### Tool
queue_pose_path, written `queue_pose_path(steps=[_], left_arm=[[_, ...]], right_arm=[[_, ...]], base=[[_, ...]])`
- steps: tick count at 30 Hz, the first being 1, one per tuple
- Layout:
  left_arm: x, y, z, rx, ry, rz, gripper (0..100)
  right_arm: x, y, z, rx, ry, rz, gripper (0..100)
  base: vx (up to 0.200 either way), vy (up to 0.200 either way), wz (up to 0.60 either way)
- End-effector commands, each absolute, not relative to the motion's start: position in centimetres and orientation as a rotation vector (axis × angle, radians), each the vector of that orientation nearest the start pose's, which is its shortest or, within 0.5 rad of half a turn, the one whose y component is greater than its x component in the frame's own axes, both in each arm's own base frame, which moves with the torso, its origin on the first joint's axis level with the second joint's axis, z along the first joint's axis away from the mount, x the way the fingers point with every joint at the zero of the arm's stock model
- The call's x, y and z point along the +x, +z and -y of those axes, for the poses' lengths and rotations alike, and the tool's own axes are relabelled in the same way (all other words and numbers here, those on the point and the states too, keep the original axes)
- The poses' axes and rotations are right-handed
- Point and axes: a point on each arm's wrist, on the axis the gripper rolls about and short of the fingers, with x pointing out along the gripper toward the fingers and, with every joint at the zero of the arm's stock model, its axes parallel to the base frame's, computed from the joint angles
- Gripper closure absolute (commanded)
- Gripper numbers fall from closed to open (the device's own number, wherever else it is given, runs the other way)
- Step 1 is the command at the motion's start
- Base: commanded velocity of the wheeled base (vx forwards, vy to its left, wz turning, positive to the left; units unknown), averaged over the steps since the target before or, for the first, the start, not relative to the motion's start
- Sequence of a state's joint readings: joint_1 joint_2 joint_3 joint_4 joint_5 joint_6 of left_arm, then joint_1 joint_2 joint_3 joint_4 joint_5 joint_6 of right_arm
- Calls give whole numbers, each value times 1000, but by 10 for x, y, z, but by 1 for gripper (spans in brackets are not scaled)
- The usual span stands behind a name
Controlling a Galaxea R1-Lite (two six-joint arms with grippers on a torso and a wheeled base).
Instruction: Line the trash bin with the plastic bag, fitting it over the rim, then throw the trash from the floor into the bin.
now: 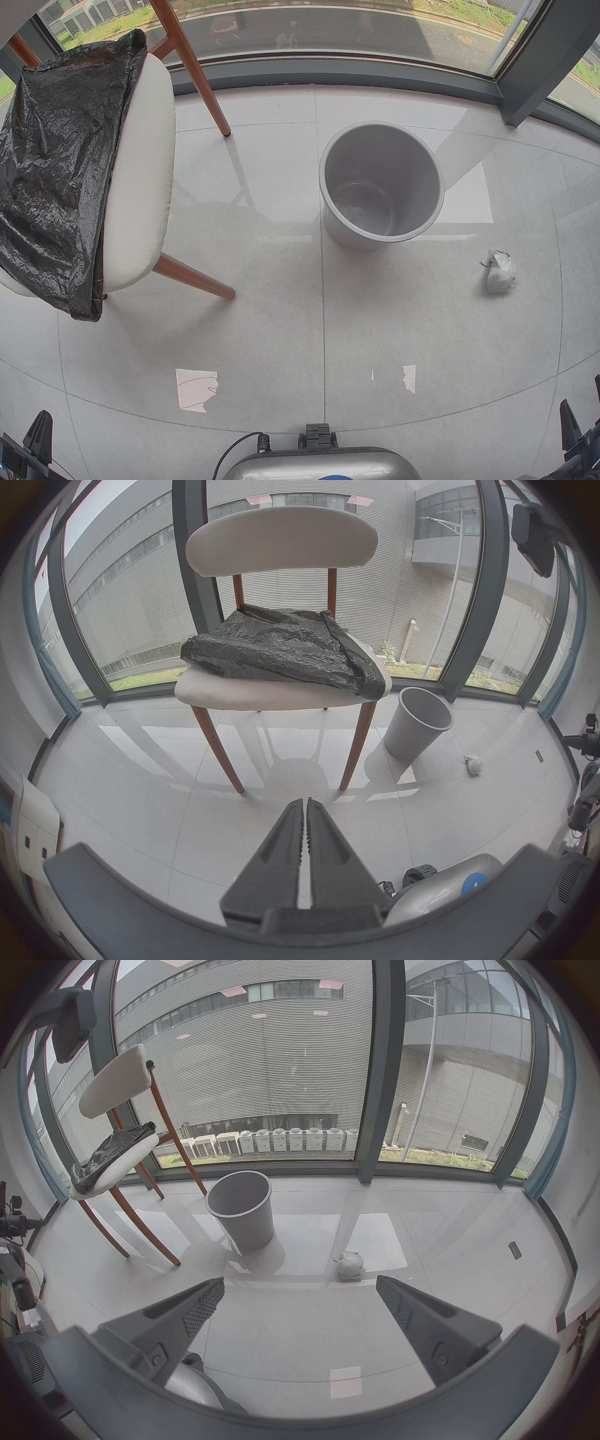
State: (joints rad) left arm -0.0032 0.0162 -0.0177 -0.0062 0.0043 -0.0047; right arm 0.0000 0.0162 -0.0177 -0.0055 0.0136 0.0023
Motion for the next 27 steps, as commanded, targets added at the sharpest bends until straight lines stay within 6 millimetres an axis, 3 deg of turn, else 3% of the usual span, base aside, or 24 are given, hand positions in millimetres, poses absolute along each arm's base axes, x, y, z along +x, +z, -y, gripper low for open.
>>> queue_pose_path(steps=[1,27], left_arm=[[-23,76,0,-6,3,6,100],[-23,76,0,31,-9,8,100]], right_arm=[[-23,76,0,3,15,6,0],[-23,76,0,20,11,8,0]], base=[[0,0,0],[0,0,0]])
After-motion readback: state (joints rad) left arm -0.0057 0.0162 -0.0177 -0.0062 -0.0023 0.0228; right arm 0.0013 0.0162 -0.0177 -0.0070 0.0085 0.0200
